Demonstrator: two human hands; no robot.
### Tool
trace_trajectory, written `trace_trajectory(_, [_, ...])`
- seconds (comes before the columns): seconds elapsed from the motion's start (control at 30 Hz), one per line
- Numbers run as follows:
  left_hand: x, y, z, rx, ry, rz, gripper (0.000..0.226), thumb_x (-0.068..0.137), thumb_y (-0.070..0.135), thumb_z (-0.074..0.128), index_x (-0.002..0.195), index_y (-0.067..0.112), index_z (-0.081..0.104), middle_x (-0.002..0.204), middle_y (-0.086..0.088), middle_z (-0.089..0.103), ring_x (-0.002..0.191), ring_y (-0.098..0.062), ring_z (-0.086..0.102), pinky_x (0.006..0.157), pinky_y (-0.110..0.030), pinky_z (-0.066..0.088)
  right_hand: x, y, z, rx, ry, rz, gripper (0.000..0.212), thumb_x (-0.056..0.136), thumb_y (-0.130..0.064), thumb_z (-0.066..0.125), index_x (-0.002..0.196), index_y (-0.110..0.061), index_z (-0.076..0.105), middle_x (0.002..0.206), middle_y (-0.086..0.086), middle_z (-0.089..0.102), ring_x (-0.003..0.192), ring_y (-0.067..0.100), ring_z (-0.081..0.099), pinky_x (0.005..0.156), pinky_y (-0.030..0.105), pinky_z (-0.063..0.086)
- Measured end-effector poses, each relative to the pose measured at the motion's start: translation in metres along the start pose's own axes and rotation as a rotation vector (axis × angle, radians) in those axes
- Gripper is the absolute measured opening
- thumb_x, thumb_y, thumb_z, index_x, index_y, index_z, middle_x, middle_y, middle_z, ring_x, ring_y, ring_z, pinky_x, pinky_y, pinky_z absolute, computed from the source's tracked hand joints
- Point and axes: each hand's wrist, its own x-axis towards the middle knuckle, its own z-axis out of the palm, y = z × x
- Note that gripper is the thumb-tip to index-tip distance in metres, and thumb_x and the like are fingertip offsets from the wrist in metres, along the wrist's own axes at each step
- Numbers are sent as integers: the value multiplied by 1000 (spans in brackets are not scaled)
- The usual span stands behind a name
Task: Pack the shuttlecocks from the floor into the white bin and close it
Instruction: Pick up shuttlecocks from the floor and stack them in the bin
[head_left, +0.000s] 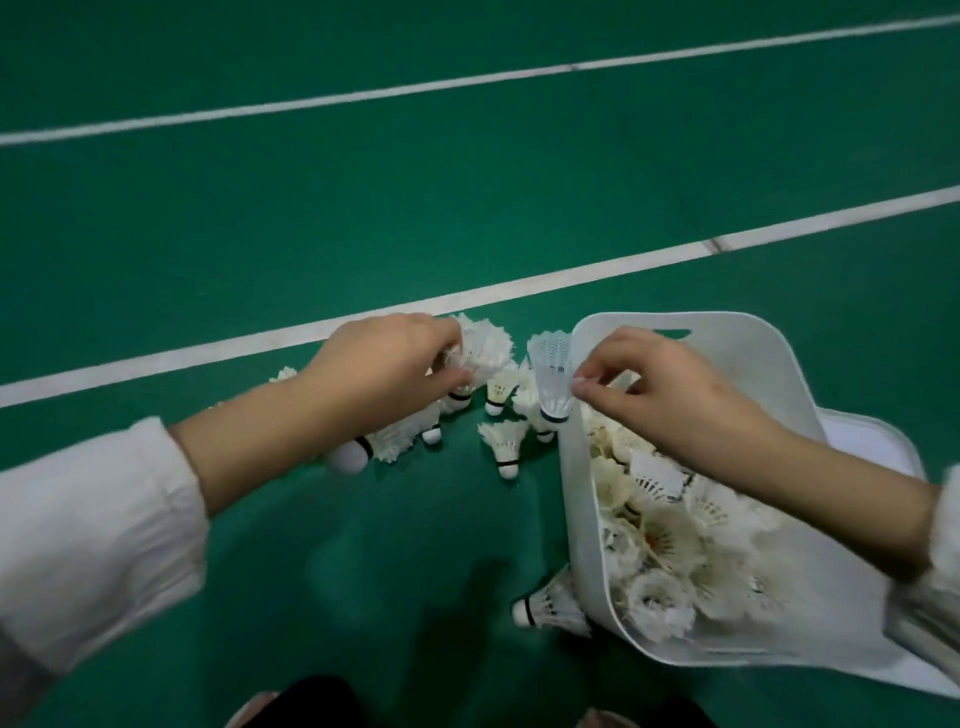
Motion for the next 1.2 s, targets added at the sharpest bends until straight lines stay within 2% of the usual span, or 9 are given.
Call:
trace_trajectory(0.17, [32,78,-24,-73,2,91,28,88,52,49,96,26,50,96,7,64,70,-14,51,51,-27,34,-46,52,-36,-46,15,79,7,88,-30,60,83,-27,63,96,-8,58,85,7,56,81,29,47])
trace_trajectory(0.37, [30,155,16,-322,-1,105,22,87,48,52,93,27,56,97,10,65,82,-15,57,65,-30,46,-95,118,-28,-37,53,228,11,85,-28,63,75,-30,63,88,-10,60,77,3,56,77,32,48])
trace_trajectory(0.47, [24,174,38,-416,-36,57,21,87,47,54,94,28,58,99,12,65,85,-12,58,71,-35,50,-119,136,-23,-94,-58,279,9,85,-29,63,79,-25,67,88,-8,62,72,3,55,73,30,46])
trace_trajectory(0.57, [21,188,53,-463,-75,8,22,86,47,55,96,28,59,95,14,63,81,-10,56,71,-34,49,-137,149,-16,-271,-177,372,13,88,-28,59,90,-21,71,95,-3,66,86,17,61,76,29,45])
trace_trajectory(0.7, [20,202,65,-475,-134,11,19,86,47,55,94,30,58,92,17,61,78,-9,55,71,-34,49,-144,169,4,-485,-333,440,19,87,-19,53,95,-16,70,102,4,68,95,23,61,80,29,46])
trace_trajectory(0.8, [20,209,70,-457,-150,23,21,85,48,55,95,30,58,98,15,64,79,-11,56,72,-36,49,-140,182,22,-520,-379,420,17,85,-12,54,93,-11,69,98,10,68,91,27,62,79,30,51])
trace_trajectory(0.9, [20,212,72,-438,-164,30,21,85,49,53,96,31,57,98,15,63,69,-8,53,68,-34,48,-134,182,35,-538,-475,414,14,84,-4,50,86,-8,63,93,15,64,80,30,56,68,26,44])
trace_trajectory(1.1, [17,212,75,-438,-154,33,24,86,49,52,97,29,58,95,14,62,84,-9,54,72,-34,48,-130,175,31,-435,-527,404,37,87,-17,54,124,-19,54,127,7,56,113,27,56,94,33,46])
trace_trajectory(1.2, [17,211,75,-440,-152,44,22,86,48,53,97,29,57,98,14,62,82,-8,52,71,-33,47,-136,163,4,-318,-312,385,51,87,-28,58,135,-25,40,130,3,53,110,26,57,93,36,46])
